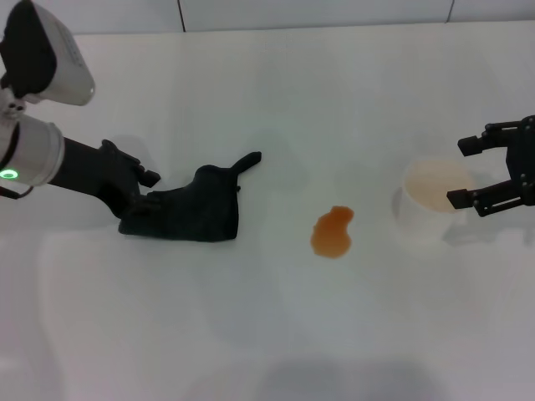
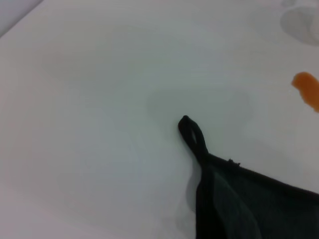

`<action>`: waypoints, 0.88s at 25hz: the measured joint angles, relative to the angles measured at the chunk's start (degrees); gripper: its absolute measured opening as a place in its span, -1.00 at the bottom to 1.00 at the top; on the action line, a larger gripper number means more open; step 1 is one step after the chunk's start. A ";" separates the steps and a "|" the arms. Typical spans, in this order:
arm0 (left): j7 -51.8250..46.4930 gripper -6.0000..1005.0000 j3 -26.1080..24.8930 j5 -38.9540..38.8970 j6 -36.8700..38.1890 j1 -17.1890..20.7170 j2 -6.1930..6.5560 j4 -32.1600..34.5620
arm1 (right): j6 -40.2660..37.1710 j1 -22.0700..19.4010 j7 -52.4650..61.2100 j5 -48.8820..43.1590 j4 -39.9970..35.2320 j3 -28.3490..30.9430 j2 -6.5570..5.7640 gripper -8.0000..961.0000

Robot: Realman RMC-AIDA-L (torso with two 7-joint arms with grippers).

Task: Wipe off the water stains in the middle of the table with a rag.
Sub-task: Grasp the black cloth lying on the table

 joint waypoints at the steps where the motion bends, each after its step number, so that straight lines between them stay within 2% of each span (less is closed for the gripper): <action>1: 0.08 0.14 0.00 -0.06 -0.24 -0.36 0.00 -0.71 | 0.04 0.00 -0.02 0.00 -0.02 -0.01 0.06 0.81; 7: -0.14 -0.14 2.36 -0.10 -1.92 -1.45 -0.17 -3.49 | 0.49 0.03 -0.11 -0.50 -0.08 -0.02 0.16 0.81; 22: -0.75 -0.17 3.79 -1.01 -1.99 -2.06 -0.42 -3.72 | 1.45 0.35 -0.73 -0.76 0.43 -0.03 0.25 0.81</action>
